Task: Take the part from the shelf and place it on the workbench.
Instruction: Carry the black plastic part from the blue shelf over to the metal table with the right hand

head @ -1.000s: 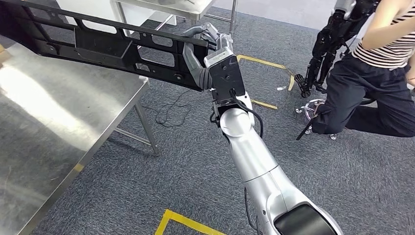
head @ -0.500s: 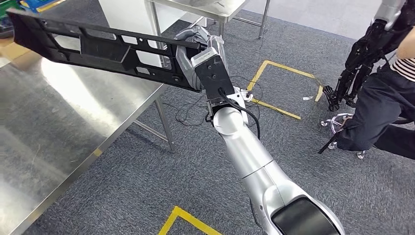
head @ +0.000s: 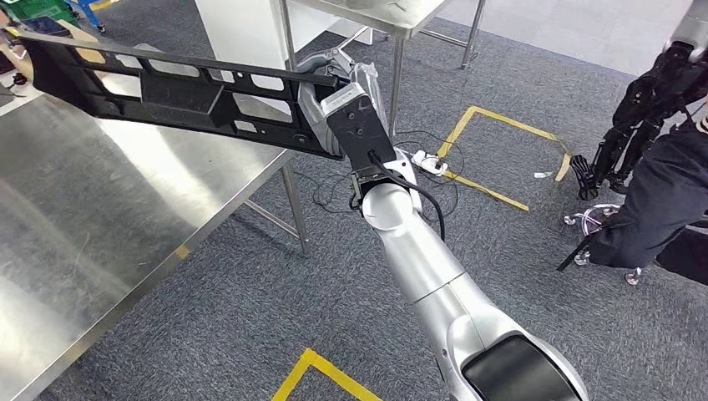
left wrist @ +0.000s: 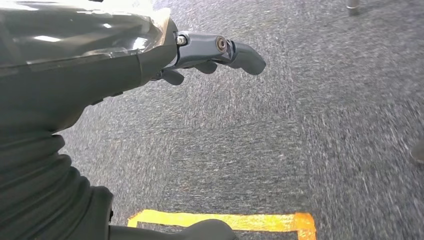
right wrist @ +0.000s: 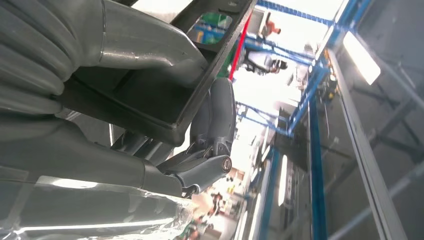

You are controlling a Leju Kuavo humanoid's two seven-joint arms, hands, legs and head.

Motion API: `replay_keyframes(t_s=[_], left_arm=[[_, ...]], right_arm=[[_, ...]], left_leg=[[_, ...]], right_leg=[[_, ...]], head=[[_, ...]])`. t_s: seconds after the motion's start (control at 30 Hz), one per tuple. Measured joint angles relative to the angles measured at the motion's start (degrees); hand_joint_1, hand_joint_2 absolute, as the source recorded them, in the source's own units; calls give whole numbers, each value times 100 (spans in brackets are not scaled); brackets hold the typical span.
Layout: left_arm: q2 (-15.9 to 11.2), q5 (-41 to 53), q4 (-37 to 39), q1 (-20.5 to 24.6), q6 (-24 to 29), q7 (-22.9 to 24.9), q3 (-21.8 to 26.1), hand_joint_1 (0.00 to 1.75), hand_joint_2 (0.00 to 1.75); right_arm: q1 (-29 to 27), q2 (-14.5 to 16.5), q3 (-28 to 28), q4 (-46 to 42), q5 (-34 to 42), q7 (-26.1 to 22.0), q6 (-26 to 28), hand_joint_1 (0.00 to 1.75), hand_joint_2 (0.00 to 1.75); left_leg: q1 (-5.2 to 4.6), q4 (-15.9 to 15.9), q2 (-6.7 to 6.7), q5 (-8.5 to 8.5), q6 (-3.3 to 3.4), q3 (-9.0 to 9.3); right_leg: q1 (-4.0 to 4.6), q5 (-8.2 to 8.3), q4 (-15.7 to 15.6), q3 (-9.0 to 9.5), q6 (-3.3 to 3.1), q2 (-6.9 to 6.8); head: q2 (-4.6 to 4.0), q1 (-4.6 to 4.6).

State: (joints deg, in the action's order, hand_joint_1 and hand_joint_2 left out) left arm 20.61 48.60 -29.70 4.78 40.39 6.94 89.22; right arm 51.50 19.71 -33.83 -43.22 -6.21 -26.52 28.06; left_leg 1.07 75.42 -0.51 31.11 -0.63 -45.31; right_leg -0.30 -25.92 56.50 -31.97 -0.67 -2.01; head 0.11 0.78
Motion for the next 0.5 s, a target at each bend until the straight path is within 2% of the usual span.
replay_keyframes(t_s=[0.03, 0.07, 0.13, 0.17, 0.2, 0.23, 0.27, 0.3, 0.33, 0.37, 0.4, 0.43, 0.47, 0.5], left_arm=[[0, -3, 0, -1, -1, -5, 0, 0, 175], [-2, -15, 0, -2, -1, -20, 1, 0, 175], [-1, -40, 1, 4, -2, -55, 1, 0, 175], [3, -52, 1, 7, -2, -71, 1, 0, 175], [9, -54, 1, 12, -2, -75, 0, 0, 175], [12, -56, -1, 13, -2, -77, 0, 0, 175], [19, -110, 0, 13, -2, -130, 0, 0, 175], [25, -231, 9, 11, -2, -243, 1, 0, 175], [31, -384, 20, 9, -1, -391, 2, 0, 175], [37, -569, 37, 8, -1, -572, 2, 0, 175], [40, -726, 60, 7, 0, -729, 3, 0, 175], [40, -842, 79, 12, 0, -851, 3, 0, 175], [39, -957, 107, 21, -1, -966, 2, 0, 175], [38, -1065, 141, 31, -1, -1072, 2, 0, 175]], right_arm=[[1, 0, 0, 6, -2, 1, 0, 175, 175], [5, 0, -1, 24, -14, 2, 0, 175, 175], [43, -1, -2, 71, -38, 4, 0, 175, 175], [72, -1, -4, 98, -53, 4, 1, 175, 175], [101, -5, -3, 120, -58, 5, 3, 175, 175], [116, -9, -4, 148, -61, 5, 6, 175, 175], [148, -13, -1, 190, -88, 4, 10, 175, 175], [180, -14, 12, 251, -138, 0, 23, 175, 175], [209, -10, 29, 311, -210, -4, 39, 175, 175], [240, -5, 54, 365, -301, -4, 57, 175, 175], [250, -2, 82, 404, -388, -3, 76, 175, 175], [248, -5, 114, 426, -464, 6, 93, 175, 175], [236, -14, 154, 445, -542, 26, 117, 175, 175], [212, -28, 197, 461, -628, 55, 147, 175, 175]], left_leg=[[4, 4, 4, -12, -3, -3], [16, -192, 31, -136, -13, 101], [22, -1027, 232, -486, -5, 554], [23, -1448, 267, -663, 43, 777], [16, -1672, 235, -730, 122, 895], [14, -1680, 61, -744, 201, 888], [2, -1679, -168, -759, 248, 883], [7, -1684, -380, -782, 237, 869], [4, -1692, -567, -805, 190, 853], [0, -1682, -639, -807, 140, 826], [-1, -1630, -564, -763, 99, 784], [-14, -1455, -410, -643, 77, 698], [-17, -1158, -222, -465, 62, 561], [-13, -783, -90, -275, 42, 388]], right_leg=[[0, 0, 0, 1, 0, -14], [-3, -5, 2, 3, 5, -56], [41, -51, 38, 2, 65, -183], [56, -92, 59, 10, 120, -280], [62, -260, 382, -127, 160, -209], [44, -442, 865, -362, 186, -105], [30, -435, 878, -389, 207, 126], [33, -404, 893, -417, 193, 346], [33, -230, 586, -298, 175, 411], [27, -17, 93, -71, 140, 444], [15, 11, 67, -56, 90, 355], [-4, 31, 35, -47, 53, 292], [-4, 39, 23, -42, 30, 229], [2, 38, 21, -44, 14, 168]], head=[[0, -2], [0, -3], [0, -4], [0, -11], [0, -23], [0, -41], [0, -40], [0, -42], [0, -40], [0, -38], [0, -22], [0, 0], [0, 20], [0, 39]])
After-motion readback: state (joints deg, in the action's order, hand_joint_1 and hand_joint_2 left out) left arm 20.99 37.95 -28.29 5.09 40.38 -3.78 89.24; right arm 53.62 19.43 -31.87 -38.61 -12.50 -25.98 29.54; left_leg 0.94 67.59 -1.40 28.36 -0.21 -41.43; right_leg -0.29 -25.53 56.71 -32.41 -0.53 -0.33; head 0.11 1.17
